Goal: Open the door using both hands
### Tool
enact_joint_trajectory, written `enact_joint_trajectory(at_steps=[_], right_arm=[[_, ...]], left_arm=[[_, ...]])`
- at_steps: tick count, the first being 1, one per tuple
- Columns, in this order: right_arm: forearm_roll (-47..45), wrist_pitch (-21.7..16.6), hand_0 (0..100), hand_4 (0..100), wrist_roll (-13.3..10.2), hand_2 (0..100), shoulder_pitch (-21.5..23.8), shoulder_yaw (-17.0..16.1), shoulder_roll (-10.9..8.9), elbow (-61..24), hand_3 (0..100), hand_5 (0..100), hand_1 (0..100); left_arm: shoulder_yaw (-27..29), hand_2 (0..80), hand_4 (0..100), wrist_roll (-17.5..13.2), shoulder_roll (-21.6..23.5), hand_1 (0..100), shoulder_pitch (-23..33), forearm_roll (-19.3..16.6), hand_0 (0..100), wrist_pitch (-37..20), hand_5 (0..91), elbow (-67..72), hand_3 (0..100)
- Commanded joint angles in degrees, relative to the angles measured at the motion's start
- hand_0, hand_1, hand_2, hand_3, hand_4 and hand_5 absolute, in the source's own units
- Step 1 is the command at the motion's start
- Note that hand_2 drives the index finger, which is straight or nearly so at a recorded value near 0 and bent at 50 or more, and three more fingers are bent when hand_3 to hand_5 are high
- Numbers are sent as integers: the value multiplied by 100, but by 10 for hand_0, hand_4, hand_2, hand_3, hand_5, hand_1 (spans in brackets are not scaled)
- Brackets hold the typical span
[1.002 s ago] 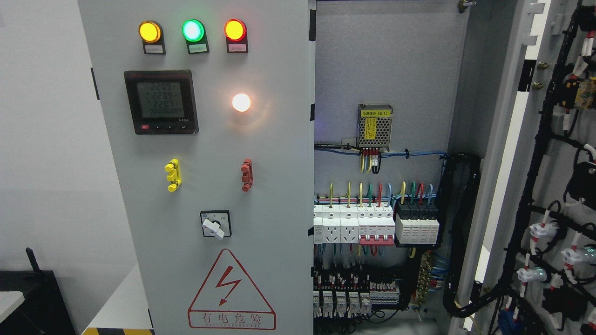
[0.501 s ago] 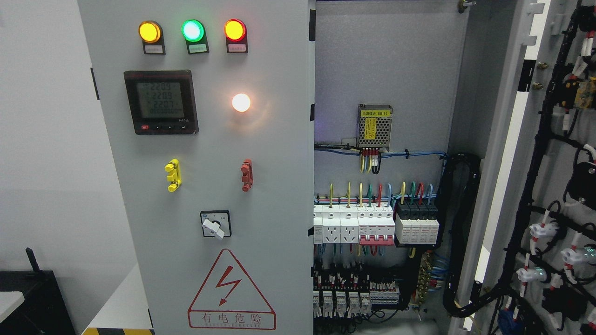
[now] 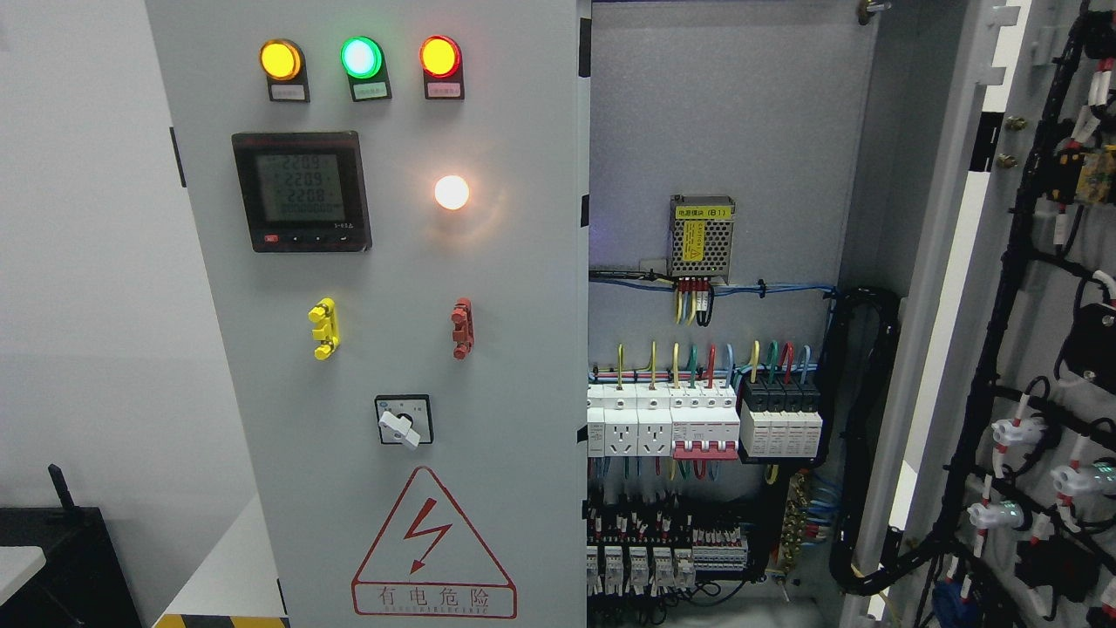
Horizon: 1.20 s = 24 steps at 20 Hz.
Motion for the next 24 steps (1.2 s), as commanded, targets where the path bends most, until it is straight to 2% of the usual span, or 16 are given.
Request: enact_joint_trajectory(at_steps=[1,7,12,16,20,24], right_arm=[[-6,-266,107,0,4,0,4,330,-482,-1269,0,0,0],[-6,-873,107,0,-5,0,-136,532,-474,-1428,0,0,0],[-6,-944,107,0,4,0,-505,532,-447,-1550,0,0,0],[-6,-1199,107,0,-5,0,-857,532,-421,-1630,0,0,0],[-6,-1208,107,0,-5,0,-1357,506,-421,-1639,0,0,0],[-6,-1208,107,0,4,0,-1674,523,-307,-1630,0,0,0]], left_arm=[[0,0,31,-4,-126,0,-4,0,0,-1,0,-5,0],[0,0,31,-4,-126,0,-4,0,0,-1,0,-5,0],[0,0,31,-4,-126,0,4,0,0,-1,0,-5,0],[0,0,31,-4,-126,0,4,0,0,-1,0,-5,0],[0,0,30,-4,-126,0,-5,0,0,-1,0,-5,0],[0,0,30,-4,-126,0,-5,0,0,-1,0,-5,0]])
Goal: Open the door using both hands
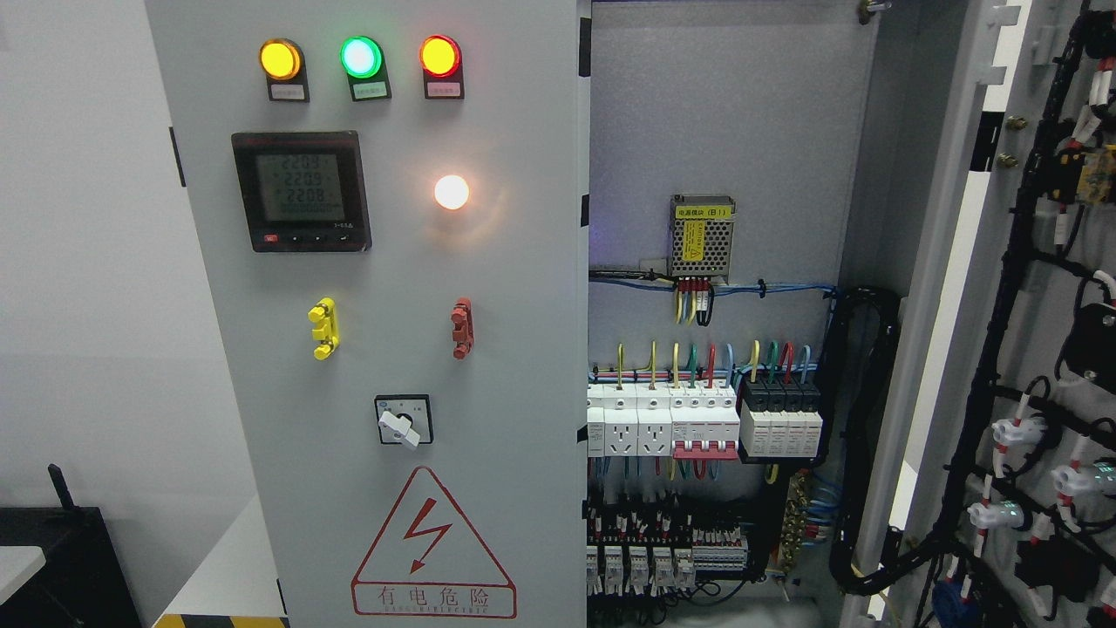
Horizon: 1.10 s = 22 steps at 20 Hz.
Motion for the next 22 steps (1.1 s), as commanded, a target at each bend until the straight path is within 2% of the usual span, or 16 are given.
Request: enact_joint_trajectory(at_steps=[1,8,9,11,18,22], right_arm=[[-1,-14,107,0,15,0,-563,70,96,-237,0,0,0],[8,56,107,0,-29,0,-1152,26,175,-272,0,0,0],[8,65,107,0,-29,0,-1266,17,254,-263,0,0,0],[8,248,107,0,-11,0,-1425,-1,342,-263,0,0,0],[-1,732,107,0,-29,0,-1969,-1,439,-254,0,0,0],[-10,1232,107,0,-29,0,-2496,52,562,-237,0,0,0]], left_arm=[[0,0,31,-3,-123,0,-5,-1,0,-1,0,0,0],[0,0,31,-3,-123,0,4,-1,0,-1,0,0,0],[0,0,31,-3,-123,0,-4,-1,0,-1,0,0,0],[0,0,31,-3,-123,0,4,8,0,-1,0,0,0],[0,0,30,-3,-123,0,-4,-1,0,-1,0,0,0],[0,0,30,-3,-123,0,4,8,0,-1,0,0,0]])
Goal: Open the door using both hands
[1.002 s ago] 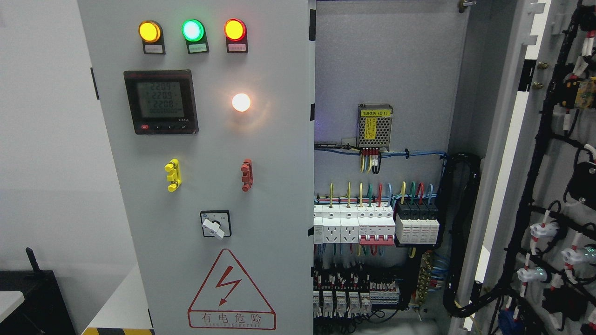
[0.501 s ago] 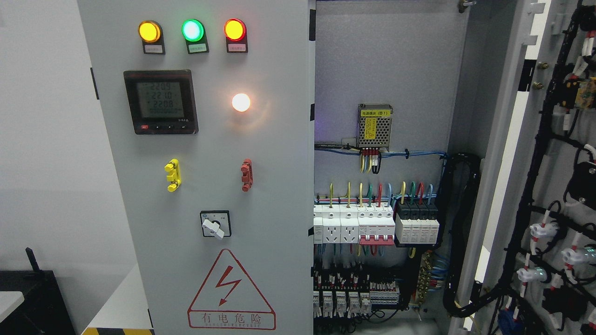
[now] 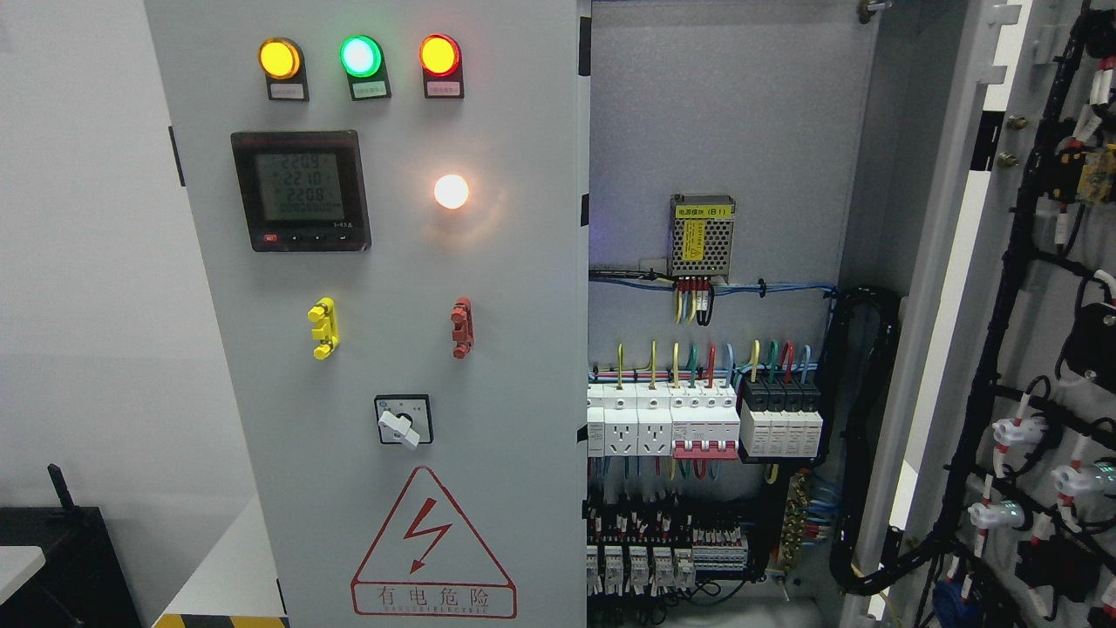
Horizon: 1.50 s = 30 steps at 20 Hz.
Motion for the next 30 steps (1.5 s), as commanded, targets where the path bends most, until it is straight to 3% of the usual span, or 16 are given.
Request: enact_joint_trajectory(at_steps=[1,11,30], right_arm=[[-8,406,107,0,-3,0,-732,44,263,-8,0,0,0],[-570,1707,107,0,15,0,-1735,9,483,221,0,0,0],[-904,2490,107,0,15,0,-2922,-26,527,977,0,0,0]], left_arm=[[0,0,30,-3,-123,0,4,-1,0,-1,0,0,0],[0,0,30,-3,-123,0,3,-1,0,-1,0,0,0],[0,0,30,-3,-123,0,-5,-1,0,-1,0,0,0]])
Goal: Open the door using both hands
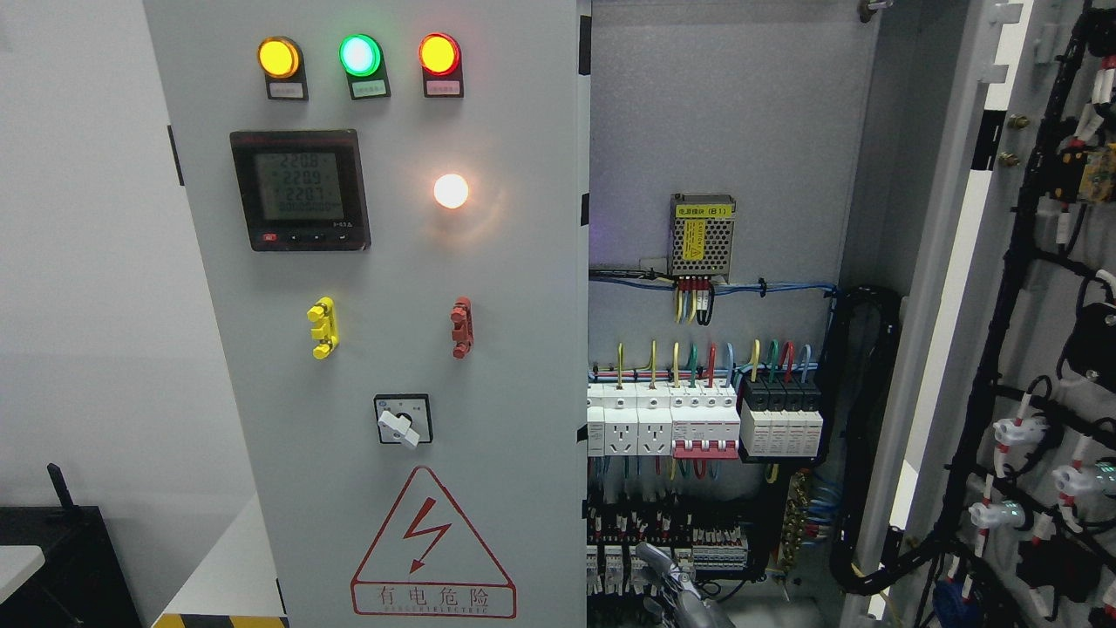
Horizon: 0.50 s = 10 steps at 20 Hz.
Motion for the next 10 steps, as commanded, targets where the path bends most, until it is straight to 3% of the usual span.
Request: enact_joint_trajectory(at_steps=[1,10], right_arm=[[-70,68,107,0,2,0,-402,-14,50,455,0,0,0],[-70,77,107,0,19,0,-973,47,50,1123,0,0,0]], left_arm=[[0,0,30,-1,-123,0,-4,0,0,0,0,0,0],[0,0,30,-1,-123,0,-4,0,0,0,0,0,0]])
